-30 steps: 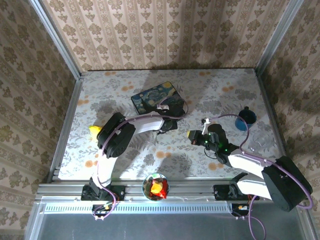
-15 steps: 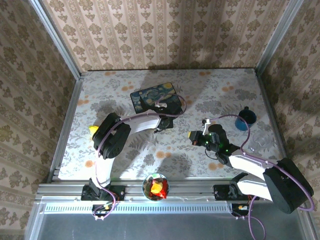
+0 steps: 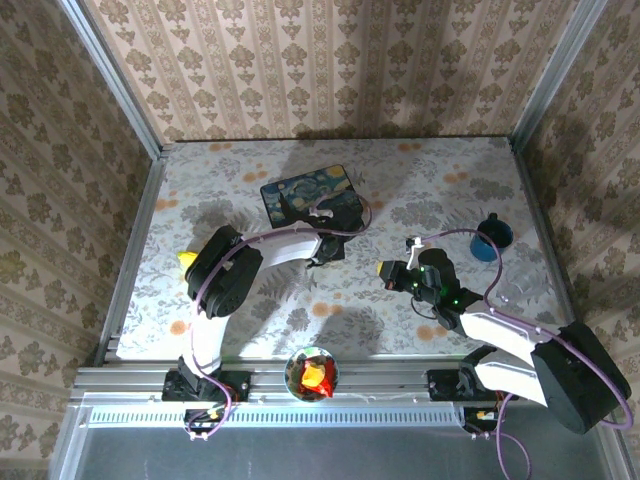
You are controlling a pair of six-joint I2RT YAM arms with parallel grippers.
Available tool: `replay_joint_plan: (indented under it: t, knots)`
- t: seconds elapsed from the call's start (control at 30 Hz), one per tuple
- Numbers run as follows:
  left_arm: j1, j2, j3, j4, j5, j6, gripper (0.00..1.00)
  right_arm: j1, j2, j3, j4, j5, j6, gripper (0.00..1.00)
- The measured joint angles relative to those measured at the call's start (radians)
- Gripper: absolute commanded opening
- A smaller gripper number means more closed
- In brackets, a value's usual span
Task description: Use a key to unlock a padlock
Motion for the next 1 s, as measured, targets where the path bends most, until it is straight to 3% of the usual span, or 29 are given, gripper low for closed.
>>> replay_joint_plan:
  t: [0.3, 0.6, 0.63, 0.7, 0.87, 1.0]
  knots:
    - [0.0, 0.0, -0.016, 0.005, 0.013, -0.01, 0.34, 0.0, -0.006, 0.0, -0.002, 0.012, 0.003, 0.0]
    - [0.01, 0.0, -0.027, 0.069, 0.032, 0.026, 0.37, 0.0, -0.006, 0.0, -0.019, 0.015, 0.002, 0.0]
    - [0.013, 0.002, -0.027, 0.077, 0.037, 0.031, 0.34, 0.0, -0.006, 0.0, -0.021, 0.016, 0.002, 0.0]
    - [0.016, 0.002, -0.027, 0.092, 0.041, 0.04, 0.19, 0.0, -0.006, 0.0, -0.02, 0.016, 0.002, 0.0]
    - [0.015, 0.002, -0.027, 0.119, 0.045, 0.064, 0.02, 0.0, 0.004, 0.0, -0.019, 0.016, 0.002, 0.0]
    - [0.019, -0.007, -0.039, 0.128, 0.069, 0.061, 0.0, 0.008, 0.027, -0.01, -0.01, 0.021, -0.002, 0.0]
